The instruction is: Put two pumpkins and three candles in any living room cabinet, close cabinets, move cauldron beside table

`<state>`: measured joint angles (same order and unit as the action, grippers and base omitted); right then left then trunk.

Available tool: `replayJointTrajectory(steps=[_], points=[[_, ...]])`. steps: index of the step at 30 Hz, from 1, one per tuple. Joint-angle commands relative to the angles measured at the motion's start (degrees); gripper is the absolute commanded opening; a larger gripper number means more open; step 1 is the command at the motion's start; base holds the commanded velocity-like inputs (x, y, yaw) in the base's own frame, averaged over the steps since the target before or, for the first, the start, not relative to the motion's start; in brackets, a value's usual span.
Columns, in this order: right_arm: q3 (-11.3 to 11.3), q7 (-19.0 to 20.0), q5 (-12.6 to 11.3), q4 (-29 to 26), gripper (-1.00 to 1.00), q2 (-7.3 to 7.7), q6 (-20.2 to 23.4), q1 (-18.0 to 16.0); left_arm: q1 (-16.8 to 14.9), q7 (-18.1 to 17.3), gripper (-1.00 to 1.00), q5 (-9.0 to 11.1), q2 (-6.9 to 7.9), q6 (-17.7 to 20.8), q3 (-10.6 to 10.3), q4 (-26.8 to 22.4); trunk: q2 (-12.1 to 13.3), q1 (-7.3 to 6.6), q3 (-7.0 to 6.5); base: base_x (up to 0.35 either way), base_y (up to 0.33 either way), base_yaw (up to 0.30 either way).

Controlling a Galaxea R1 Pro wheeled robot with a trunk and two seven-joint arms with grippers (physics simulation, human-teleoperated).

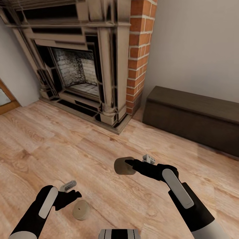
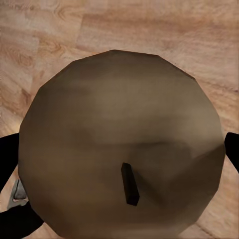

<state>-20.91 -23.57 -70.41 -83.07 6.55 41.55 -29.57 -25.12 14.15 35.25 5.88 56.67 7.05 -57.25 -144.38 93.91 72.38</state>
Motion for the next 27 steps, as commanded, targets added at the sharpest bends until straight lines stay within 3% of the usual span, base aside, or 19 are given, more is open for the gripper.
replayJointTrajectory(steps=[1, 6, 16, 23, 27], points=[[-0.09, -0.69, -0.65, -0.08, -1.0, 0.04, -0.06, -0.05, -0.02, 0.52, 1.0, 0.61, 0.03, 0.19, 0.03, -0.05, -0.02, 0.0, 0.05, 0.188, 0.053, 0.0], [-0.09, -0.69, -0.67, -0.08, -1.0, -0.03, -0.06, -0.05, -0.02, 0.66, 1.0, 0.61, 0.01, 0.13, 0.03, 0.33, -0.02, 0.0, 0.05, 0.201, 0.037, 0.0], [-0.09, -0.73, -0.55, -0.08, -1.0, 0.2, -0.06, -0.05, -0.69, 0.87, 1.0, -0.32, 0.17, -0.83, 0.12, 3.36, -0.02, 0.0, 0.05, 0.014, 0.002, 0.0], [-0.12, -0.77, -0.54, -0.08, -1.0, 0.14, -0.06, -0.05, -3.43, 0.86, 1.0, -0.17, 0.1, -6.18, 0.08, 11.33, -0.02, 0.0, 0.05, 0.0, 0.0, 0.0], [-0.17, -0.77, -0.58, -0.08, -1.0, -0.02, -0.06, -0.05, -3.67, 0.7, 1.0, -0.1, -0.13, -7.03, 0.07, 12.05, -0.02, 0.0, 0.05, 0.0, 0.0, 0.0]])
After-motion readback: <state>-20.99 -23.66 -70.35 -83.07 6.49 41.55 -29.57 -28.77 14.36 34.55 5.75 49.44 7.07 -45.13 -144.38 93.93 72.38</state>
